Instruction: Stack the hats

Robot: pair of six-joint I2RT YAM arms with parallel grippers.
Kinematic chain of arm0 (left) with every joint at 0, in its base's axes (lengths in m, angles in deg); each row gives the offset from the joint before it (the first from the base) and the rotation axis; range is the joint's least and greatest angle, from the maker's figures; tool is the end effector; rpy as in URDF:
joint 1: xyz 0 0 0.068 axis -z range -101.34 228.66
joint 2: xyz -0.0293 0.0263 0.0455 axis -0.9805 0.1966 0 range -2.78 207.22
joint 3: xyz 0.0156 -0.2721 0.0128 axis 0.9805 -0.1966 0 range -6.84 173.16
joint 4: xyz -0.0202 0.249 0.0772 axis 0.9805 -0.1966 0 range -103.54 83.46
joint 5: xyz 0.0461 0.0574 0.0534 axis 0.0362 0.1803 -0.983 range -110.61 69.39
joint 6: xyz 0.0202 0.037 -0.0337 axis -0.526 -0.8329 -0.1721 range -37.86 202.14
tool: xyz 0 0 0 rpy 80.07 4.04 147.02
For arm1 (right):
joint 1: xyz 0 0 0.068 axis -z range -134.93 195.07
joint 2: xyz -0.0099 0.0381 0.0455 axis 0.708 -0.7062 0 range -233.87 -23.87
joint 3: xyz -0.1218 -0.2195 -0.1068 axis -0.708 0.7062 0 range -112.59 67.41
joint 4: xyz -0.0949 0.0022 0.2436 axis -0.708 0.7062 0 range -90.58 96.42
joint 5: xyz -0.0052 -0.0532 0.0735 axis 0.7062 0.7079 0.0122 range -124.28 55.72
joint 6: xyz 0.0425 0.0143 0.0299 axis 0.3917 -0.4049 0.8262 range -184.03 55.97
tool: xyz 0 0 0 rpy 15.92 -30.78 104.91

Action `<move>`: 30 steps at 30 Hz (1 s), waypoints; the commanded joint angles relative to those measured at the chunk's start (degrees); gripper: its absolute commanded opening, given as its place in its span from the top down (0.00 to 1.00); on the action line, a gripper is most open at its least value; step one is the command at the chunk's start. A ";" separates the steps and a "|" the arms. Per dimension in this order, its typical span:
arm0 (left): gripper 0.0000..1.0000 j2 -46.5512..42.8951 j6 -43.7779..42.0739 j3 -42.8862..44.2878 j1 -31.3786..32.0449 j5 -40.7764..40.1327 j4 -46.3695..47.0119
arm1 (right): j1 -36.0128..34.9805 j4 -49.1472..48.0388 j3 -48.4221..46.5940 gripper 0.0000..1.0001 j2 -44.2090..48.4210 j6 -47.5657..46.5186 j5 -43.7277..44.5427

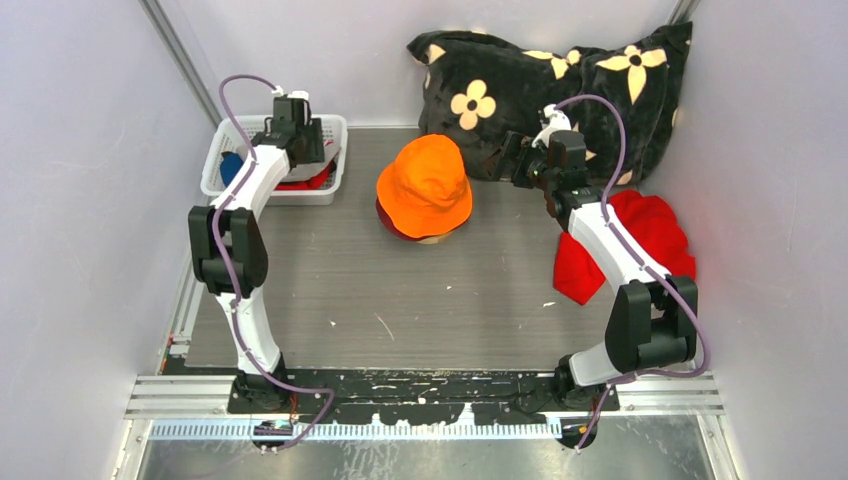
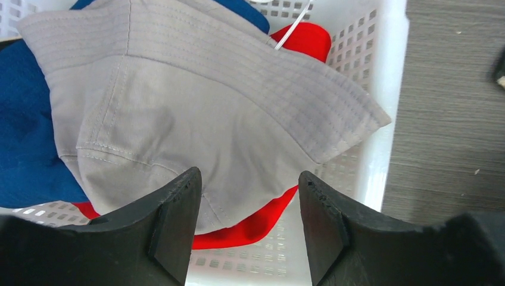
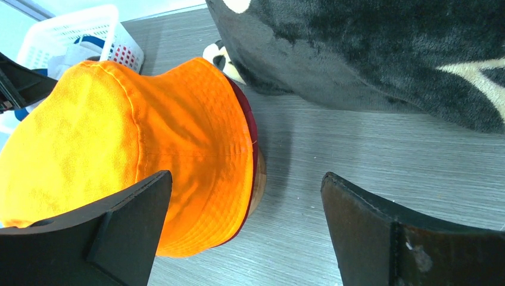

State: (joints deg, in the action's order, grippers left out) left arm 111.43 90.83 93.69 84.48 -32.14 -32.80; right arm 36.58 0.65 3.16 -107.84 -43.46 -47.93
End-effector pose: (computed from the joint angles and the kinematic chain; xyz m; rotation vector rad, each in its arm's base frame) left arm 0.4624 -0.0400 0.2847 -0.1626 2.2470 0.0926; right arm 0.3395 0.0592 0.3110 0.0458 1.9673 0.5657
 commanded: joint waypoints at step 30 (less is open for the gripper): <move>1.00 -16.14 -9.09 7.10 9.16 5.00 1.36 | -0.71 -0.63 -3.88 0.00 6.89 -0.59 -1.89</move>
State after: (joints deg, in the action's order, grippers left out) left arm 103.98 86.21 94.41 87.83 -29.38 -33.76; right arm 36.43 1.74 2.77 -103.84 -43.57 -48.66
